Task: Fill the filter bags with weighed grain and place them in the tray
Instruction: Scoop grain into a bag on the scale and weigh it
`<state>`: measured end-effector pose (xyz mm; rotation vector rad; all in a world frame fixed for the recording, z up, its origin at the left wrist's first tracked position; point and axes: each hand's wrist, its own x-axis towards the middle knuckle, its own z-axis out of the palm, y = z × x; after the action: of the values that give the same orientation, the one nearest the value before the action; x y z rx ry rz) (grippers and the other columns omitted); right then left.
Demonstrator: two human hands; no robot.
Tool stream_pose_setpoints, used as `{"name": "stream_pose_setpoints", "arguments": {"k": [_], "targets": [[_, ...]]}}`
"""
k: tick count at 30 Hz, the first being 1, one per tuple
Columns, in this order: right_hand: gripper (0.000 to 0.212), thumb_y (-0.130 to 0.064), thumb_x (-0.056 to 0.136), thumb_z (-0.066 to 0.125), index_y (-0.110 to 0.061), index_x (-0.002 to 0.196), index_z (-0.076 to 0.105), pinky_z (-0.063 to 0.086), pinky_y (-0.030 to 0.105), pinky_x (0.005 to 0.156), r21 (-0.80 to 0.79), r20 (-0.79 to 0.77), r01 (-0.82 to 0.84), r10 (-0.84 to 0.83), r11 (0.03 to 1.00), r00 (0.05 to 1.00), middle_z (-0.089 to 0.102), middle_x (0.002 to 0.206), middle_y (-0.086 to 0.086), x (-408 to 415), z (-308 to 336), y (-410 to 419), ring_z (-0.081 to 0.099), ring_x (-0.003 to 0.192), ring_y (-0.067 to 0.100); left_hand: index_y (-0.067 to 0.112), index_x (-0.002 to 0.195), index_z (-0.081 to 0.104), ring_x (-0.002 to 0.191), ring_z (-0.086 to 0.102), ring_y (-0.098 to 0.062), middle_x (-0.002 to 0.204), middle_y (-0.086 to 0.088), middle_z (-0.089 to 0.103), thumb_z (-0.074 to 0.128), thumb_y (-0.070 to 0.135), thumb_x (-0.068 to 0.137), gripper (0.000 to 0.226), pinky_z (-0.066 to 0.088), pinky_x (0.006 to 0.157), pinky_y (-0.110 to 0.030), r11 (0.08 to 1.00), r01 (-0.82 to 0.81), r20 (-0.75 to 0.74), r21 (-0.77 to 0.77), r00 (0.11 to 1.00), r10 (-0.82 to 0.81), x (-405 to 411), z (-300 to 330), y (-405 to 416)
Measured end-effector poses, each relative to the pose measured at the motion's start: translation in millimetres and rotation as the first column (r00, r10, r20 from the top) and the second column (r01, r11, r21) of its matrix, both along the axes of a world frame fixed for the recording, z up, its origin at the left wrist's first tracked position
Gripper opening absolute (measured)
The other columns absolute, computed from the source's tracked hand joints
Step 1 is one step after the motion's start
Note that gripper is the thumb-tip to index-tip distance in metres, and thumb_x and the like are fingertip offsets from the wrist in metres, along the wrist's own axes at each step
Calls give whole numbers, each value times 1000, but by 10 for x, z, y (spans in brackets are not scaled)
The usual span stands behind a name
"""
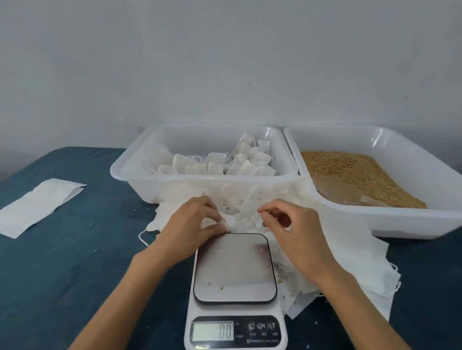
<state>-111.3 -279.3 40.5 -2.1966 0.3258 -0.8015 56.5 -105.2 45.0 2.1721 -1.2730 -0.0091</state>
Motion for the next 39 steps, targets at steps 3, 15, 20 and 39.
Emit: {"name": "stream_pose_setpoints", "arguments": {"k": [3,15,20,39], "targets": [[9,-29,96,67,-36,99,72,52,22,70,-36,-30,-22,21,999,999,70,83,-20,28,-70,11,66,76,11,12,86,79,87,50,-7,96,6,63,78,16,92,8,34,79,-22,994,-34,3,-102,999,35,-33,-25,-4],[9,-32,96,66,-38,101,69,46,13,69,-43,-12,-35,35,998,999,70,84,-19,56,-138,3,65,79,9,15,94,72,64,56,-7,69,18,63,66,-2,97,18,43,65,-14,868,-119,-99,-483,992,81,-225,20,-24],[8,-34,97,65,-39,102,69,45,13,69,-37,-19,-29,28,999,999,70,84,-18,49,-126,18,63,79,9,15,95,76,82,71,-11,85,6,74,72,-7,91,22,54,80,-17,859,-124,-218,-497,976,15,-301,38,-37],[12,-35,95,68,-24,96,74,54,26,73,134,129,-43,25,990,991,73,89,-12,-66,141,86,65,78,9,-8,105,57,54,57,-20,72,-16,65,59,18,103,26,55,62,-31,779,-229,-700,-583,628,-339,-315,25,-87]]}}
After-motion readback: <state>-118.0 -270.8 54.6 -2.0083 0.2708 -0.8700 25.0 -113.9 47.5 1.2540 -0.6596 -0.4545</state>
